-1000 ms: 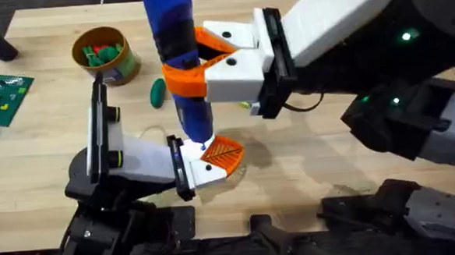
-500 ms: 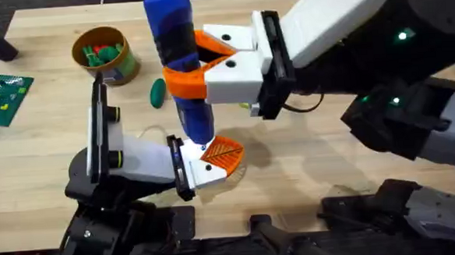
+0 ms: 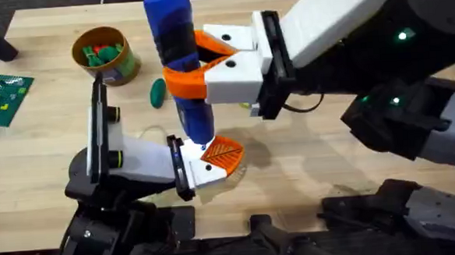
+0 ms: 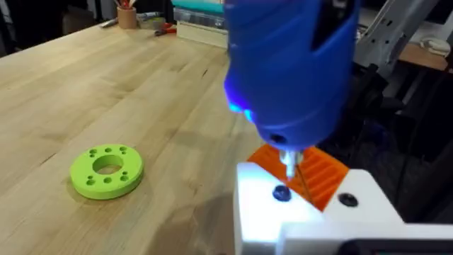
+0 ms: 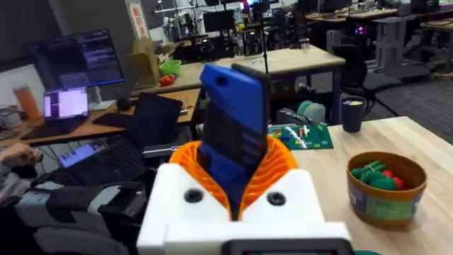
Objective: Pick up the gripper from the table and insert it into the empty holder that is missing its gripper. Then pick up a screw, insert it into the mounting hole, and use the screwdriver to tighten it. Finally, clean up the table by picking up the vegetable and placing it into the bucket.
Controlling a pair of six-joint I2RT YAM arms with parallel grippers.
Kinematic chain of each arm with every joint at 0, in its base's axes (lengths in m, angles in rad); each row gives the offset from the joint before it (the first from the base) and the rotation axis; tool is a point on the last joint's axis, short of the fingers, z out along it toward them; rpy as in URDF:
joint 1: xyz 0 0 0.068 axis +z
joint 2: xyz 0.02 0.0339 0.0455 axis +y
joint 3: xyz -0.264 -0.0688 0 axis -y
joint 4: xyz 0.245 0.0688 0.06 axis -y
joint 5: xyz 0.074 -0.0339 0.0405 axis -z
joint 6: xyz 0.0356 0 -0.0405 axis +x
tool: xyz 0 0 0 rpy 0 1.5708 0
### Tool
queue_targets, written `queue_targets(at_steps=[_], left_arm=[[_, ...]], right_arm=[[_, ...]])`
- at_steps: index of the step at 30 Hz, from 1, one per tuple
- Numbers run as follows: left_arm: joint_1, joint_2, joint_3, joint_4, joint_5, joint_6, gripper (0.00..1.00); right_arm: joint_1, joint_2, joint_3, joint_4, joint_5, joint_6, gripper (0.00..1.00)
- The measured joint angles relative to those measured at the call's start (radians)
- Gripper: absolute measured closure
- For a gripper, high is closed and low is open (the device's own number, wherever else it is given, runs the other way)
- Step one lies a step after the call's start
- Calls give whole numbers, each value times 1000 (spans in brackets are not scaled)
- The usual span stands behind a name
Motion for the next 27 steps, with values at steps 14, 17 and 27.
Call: queue_targets(at_steps=[14, 17, 27], left_arm=[[0, 0, 0, 0, 0, 0, 984], [0, 0, 0, 0, 0, 0, 984], [0, 0, 0, 0, 0, 0, 983]], right_arm=[[0, 0, 0, 0, 0, 0, 954], [0, 3, 0, 4, 0, 0, 954], [0, 24, 0, 5, 23, 0, 954]])
